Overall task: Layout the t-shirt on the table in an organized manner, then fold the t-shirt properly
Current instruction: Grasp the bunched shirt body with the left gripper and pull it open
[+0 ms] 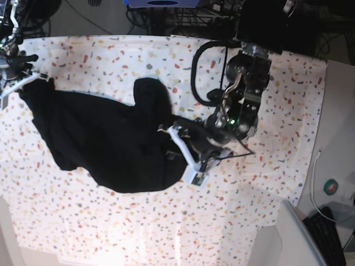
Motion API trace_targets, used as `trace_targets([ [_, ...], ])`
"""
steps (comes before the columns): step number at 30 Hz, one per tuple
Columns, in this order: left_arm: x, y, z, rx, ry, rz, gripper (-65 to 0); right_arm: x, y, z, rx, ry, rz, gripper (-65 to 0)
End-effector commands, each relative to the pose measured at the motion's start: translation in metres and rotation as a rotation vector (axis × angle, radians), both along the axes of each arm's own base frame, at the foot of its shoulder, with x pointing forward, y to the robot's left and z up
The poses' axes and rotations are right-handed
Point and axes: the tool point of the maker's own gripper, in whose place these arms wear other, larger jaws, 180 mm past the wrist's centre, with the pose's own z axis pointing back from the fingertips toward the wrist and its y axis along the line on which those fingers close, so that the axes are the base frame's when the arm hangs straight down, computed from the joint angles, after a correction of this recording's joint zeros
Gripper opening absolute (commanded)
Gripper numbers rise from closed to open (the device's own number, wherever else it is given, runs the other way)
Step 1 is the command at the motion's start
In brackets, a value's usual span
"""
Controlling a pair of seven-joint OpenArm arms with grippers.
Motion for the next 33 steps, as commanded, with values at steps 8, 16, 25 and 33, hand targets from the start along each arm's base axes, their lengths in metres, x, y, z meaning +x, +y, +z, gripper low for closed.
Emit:
trace_targets([
  [8, 0.029, -0.028, -0.023, -0.054, 0.166, -0.138, -36.0, 0.007, 0.000, 0.008, -0.018, -0.034, 0.014, -65.0],
  [16, 0.022, -0.030, -0.050, -0.039, 0.266, -0.155, -36.0, 0.007, 0.000, 0.008, -0.018, -0.034, 0.014, -65.0],
  [25, 0.000, -0.048, -0.065, 0.000, 0.306, -0.312, -36.0, 0.007, -0.001, 0.009, -0.018, -0.035, 0.013, -65.0],
  [33, -0.008, -0.049, -0.069, 0.000, 0.310, -0.330, -36.4, 0.007, -0.001, 0.009, -0.018, -0.035, 0.013, -65.0],
])
